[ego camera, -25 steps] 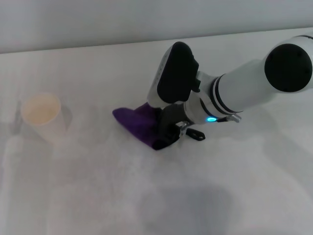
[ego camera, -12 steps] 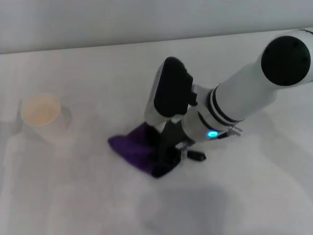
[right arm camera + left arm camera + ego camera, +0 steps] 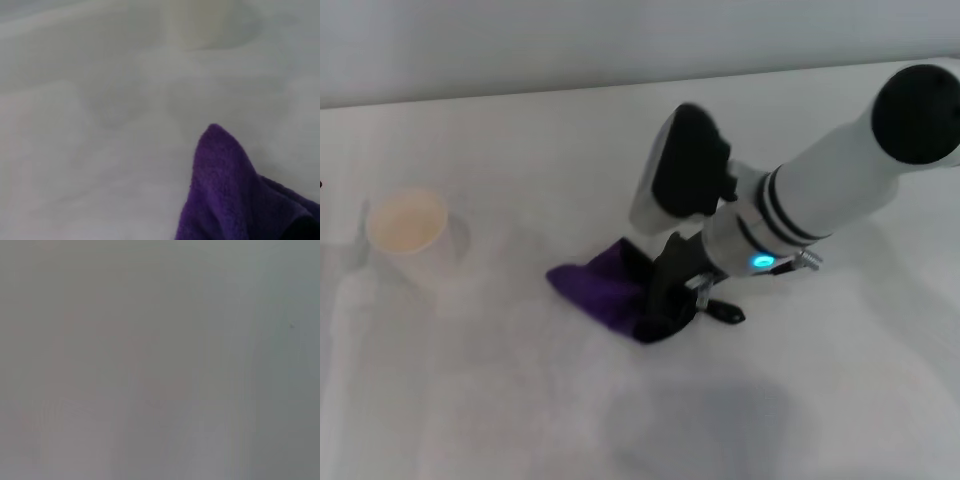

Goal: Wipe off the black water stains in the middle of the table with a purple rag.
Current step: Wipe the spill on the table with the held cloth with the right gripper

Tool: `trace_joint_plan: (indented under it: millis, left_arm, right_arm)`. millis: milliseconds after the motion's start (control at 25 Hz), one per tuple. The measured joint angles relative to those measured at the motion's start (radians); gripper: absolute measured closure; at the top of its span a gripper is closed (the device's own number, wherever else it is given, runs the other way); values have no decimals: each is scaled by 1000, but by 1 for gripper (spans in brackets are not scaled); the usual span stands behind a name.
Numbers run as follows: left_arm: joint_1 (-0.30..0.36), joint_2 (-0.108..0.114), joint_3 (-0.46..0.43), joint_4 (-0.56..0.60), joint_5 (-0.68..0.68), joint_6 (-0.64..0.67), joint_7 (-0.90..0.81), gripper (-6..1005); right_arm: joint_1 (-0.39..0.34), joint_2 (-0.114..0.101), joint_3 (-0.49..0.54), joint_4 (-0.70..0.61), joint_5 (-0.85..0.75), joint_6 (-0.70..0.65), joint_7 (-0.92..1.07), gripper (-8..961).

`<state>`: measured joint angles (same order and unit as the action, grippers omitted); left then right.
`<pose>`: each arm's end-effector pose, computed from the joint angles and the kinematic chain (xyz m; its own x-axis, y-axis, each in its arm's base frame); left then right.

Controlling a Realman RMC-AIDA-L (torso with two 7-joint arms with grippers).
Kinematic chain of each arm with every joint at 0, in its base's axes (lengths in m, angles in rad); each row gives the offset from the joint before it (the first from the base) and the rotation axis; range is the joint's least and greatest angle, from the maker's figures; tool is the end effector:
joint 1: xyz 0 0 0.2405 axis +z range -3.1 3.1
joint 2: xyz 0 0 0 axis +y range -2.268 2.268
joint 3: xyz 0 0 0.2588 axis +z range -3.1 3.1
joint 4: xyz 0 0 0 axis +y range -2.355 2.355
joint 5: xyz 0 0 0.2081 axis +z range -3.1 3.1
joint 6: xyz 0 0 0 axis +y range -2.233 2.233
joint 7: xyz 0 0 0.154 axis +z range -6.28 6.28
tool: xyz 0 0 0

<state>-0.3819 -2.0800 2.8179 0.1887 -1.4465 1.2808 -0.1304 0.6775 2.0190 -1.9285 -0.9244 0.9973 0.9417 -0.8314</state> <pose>-0.3412 0.3090 -0.0181 0.6561 -0.0523 0.7528 0.7501 -0.0644 -0.6582 0.1963 0.3487 -0.1237 0.9065 -0.3683 0.2064 -0.3123 -0.9140 -0.2591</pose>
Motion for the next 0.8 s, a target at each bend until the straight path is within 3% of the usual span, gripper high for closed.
trace_joint_plan:
  millis: [320, 800]
  left_arm:
    - [-1, 0, 0, 0, -9, 0, 0, 138]
    - [1, 0, 0, -9, -12, 2, 0, 137]
  right_arm:
    - [-27, -6, 133, 34, -77, -22, -1, 890]
    - [-118, -12, 376, -86, -273, 125, -2, 881]
